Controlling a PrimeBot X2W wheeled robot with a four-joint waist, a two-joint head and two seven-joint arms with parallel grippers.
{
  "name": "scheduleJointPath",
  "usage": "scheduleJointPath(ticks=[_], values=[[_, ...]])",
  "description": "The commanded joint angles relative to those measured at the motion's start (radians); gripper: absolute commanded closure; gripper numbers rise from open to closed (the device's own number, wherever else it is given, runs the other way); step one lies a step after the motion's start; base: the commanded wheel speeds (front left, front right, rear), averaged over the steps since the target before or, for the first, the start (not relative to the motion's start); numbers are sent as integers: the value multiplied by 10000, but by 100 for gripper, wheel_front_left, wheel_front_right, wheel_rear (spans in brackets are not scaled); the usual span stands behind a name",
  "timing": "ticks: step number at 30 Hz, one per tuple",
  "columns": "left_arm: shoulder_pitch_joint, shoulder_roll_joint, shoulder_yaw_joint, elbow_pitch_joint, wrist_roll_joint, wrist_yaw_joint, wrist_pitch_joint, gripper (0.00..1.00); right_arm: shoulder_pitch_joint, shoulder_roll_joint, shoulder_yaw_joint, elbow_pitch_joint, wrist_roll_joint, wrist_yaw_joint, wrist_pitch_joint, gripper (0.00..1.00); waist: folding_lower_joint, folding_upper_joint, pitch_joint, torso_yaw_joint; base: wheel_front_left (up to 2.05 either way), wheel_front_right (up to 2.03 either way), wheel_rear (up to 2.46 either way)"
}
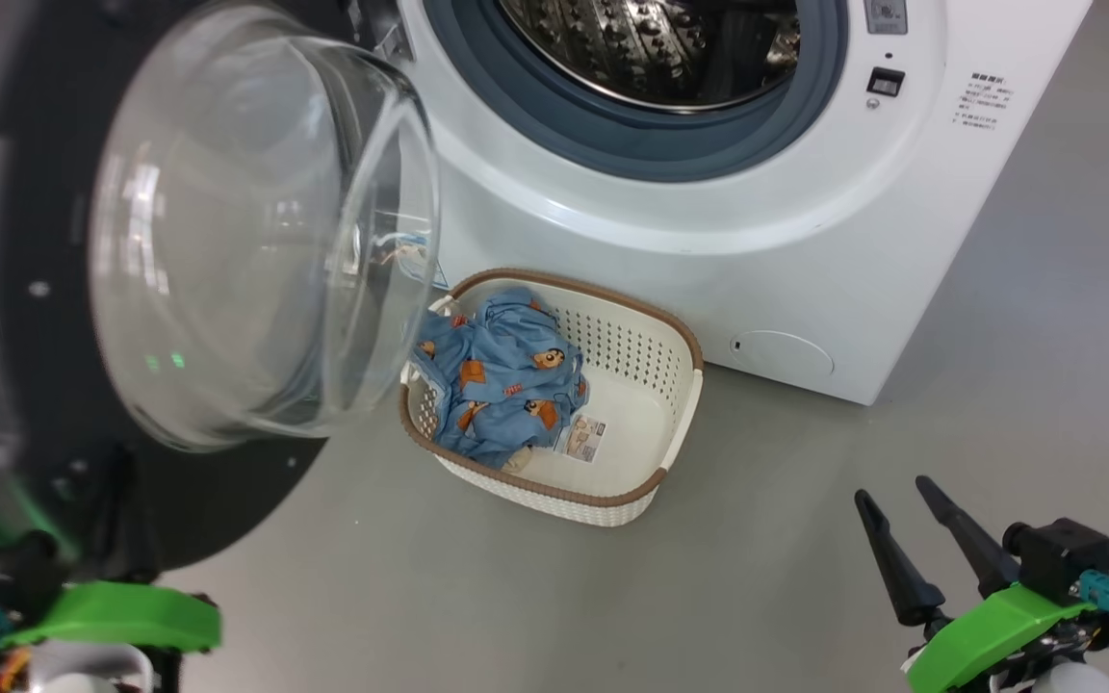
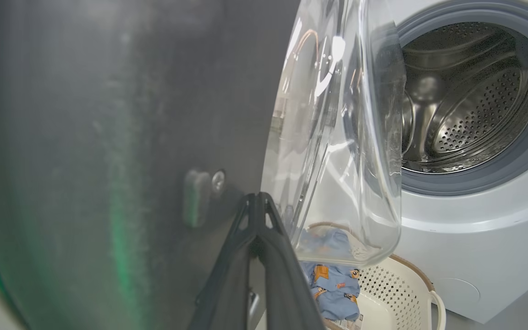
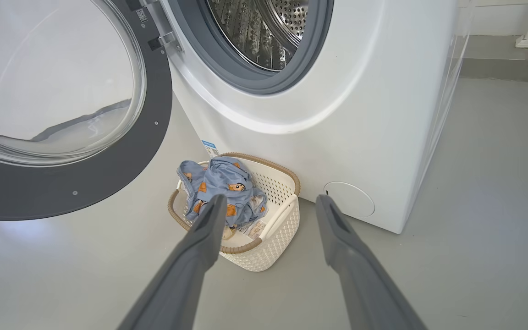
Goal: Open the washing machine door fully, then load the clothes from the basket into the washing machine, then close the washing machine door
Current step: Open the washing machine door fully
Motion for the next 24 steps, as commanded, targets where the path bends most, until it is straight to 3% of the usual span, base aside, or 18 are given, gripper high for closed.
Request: scheduleJointPath(ticks=[1,24], values=[[-502,576,659,-95,64,190,-55,100,-254,-174,178,-228,-91,16,-120,0,0,0,83,-15,0,0,0],[-2988,1735,3473,2604,1028,209,-55,100,-669,-396,175,-305,-197,16,-120,0,0,0,796,-268,0,0,0]])
